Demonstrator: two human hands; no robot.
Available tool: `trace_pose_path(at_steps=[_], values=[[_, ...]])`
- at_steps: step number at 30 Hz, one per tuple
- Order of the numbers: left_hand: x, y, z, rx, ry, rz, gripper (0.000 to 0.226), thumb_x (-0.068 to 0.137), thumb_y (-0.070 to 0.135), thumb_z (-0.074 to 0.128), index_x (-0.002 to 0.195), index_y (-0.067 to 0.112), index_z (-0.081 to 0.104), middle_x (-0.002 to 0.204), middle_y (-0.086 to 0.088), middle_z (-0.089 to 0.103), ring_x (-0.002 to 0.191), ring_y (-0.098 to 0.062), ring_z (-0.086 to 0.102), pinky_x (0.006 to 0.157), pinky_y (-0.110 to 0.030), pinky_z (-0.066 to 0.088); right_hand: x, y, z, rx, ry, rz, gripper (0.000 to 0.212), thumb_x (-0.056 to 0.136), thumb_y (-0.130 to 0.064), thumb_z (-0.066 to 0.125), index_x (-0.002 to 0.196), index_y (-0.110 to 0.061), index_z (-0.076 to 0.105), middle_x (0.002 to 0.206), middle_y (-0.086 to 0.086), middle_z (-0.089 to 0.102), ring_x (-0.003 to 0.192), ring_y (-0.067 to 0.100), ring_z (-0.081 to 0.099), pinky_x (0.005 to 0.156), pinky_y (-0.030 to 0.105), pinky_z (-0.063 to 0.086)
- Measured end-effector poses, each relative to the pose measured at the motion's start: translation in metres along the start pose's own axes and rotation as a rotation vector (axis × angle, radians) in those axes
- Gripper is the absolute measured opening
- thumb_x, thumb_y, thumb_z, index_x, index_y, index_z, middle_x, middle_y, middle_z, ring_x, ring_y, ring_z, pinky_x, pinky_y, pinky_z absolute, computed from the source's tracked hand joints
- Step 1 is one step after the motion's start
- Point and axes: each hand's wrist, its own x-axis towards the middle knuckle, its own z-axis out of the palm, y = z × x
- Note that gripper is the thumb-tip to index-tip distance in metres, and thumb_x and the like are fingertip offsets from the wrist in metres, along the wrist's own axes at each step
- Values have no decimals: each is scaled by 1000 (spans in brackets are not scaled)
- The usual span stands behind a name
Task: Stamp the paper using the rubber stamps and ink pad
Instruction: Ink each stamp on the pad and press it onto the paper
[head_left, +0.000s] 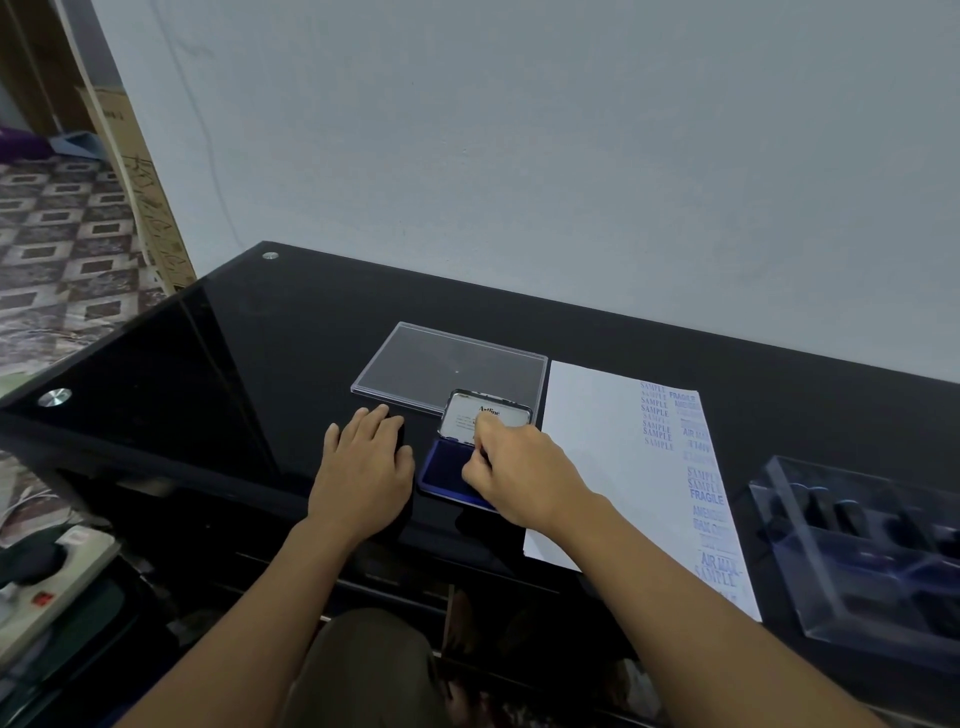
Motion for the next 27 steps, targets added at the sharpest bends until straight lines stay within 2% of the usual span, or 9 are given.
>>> trace_pose_path(at_steps=[5,10,13,18,24,27], values=[[7,1,-6,-56,-5,-22,45,98,26,48,141,12,49,154,-6,38,146,-21,26,119,-49,13,1,0,2,2,4,12,15,93,-32,48,90,-18,45,81,5,66,70,25,60,60,46,56],[9,6,-11,-141,24,-47,46,94,24,52,138,13,48,141,-5,50,132,-22,43,115,-49,24,-1,-1,1,8,22,10,15,94,-31,48,88,-17,45,76,4,63,66,24,58,56,42,53],[9,8,-11,-152,35,-50,44,94,23,52,136,13,49,140,-5,50,132,-23,43,115,-51,24,-4,-3,-1,11,41,5,16,95,-28,48,85,-16,43,68,1,56,59,20,51,48,32,38],[13,15,-15,-200,22,-57,42,95,23,51,136,15,48,144,-3,46,136,-22,39,117,-57,13,-2,-4,-2,13,40,16,16,94,-29,48,87,-16,45,73,3,61,63,24,57,54,38,49],[15,27,-24,-215,57,-4,43,95,22,50,138,15,46,148,-2,43,140,-20,33,118,-51,15,-4,-4,-4,30,46,11,17,94,-29,48,87,-14,45,70,2,57,62,23,55,50,32,37],[16,34,-28,-221,62,18,44,96,23,50,139,15,45,150,-2,41,140,-19,32,119,-50,19,-5,-4,-10,87,62,20,18,97,-31,47,86,-16,45,72,0,57,64,20,54,51,32,39]])
